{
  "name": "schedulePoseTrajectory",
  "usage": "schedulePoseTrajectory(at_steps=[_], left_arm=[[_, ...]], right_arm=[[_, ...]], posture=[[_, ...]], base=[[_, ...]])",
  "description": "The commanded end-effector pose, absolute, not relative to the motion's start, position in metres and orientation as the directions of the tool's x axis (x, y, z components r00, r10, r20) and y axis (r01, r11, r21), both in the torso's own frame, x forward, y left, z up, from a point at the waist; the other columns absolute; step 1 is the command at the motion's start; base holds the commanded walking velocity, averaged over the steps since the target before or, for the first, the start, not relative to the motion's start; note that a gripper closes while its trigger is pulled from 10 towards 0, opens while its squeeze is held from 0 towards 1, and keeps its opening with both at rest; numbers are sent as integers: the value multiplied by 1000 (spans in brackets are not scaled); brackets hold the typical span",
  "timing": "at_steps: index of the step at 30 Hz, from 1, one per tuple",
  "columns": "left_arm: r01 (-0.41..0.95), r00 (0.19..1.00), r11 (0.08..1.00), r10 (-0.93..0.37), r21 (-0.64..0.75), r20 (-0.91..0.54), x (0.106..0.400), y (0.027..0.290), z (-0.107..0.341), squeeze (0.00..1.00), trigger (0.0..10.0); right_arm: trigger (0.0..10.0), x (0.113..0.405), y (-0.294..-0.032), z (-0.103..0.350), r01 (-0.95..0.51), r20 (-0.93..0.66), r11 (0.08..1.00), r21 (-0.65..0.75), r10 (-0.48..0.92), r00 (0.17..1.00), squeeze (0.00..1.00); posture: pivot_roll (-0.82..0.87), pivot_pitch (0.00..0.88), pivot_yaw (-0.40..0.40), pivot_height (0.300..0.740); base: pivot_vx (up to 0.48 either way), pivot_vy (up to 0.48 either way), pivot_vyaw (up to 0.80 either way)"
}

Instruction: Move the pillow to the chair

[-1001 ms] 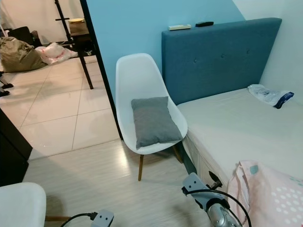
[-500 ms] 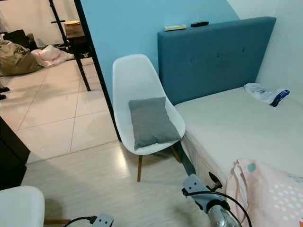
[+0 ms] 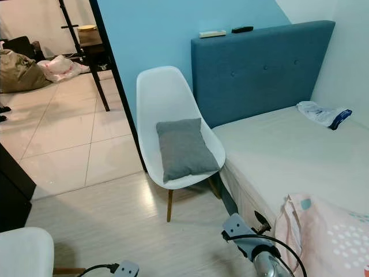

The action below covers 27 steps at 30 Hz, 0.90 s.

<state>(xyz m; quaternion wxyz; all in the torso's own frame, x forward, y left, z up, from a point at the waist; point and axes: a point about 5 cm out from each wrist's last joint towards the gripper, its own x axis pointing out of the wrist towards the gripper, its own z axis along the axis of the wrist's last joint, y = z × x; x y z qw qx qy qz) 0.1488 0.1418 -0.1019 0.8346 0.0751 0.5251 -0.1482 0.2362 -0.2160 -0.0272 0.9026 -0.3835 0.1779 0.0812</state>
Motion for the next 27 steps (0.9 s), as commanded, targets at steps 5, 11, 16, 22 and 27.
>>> schedulePoseTrajectory(at_steps=[5,11,16,22,27], left_arm=[[324,407,946,-165,-28,-899,151,146,-101,0,10000],[336,410,942,-172,-28,-896,155,144,-100,0,10000],[331,420,943,-176,-31,-890,160,142,-98,0,10000],[323,431,945,-186,-42,-883,163,137,-96,0,10000],[322,429,946,-188,-46,-884,162,136,-97,0,10000]], right_arm=[[10000,236,-216,-26,-268,-365,702,-660,12,931,0],[10000,236,-216,-26,-268,-364,702,-660,12,931,0],[10000,237,-216,-25,-267,-365,702,-660,12,931,0],[10000,236,-218,-25,-268,-368,702,-660,9,930,0],[10000,236,-219,-25,-267,-369,702,-660,7,929,0]], posture=[[-97,0,15,740],[-121,0,24,740],[-123,0,25,740],[-117,0,21,740],[-117,0,22,740]], base=[[0,0,0],[0,0,0],[0,0,0],[0,0,0],[0,0,0]])
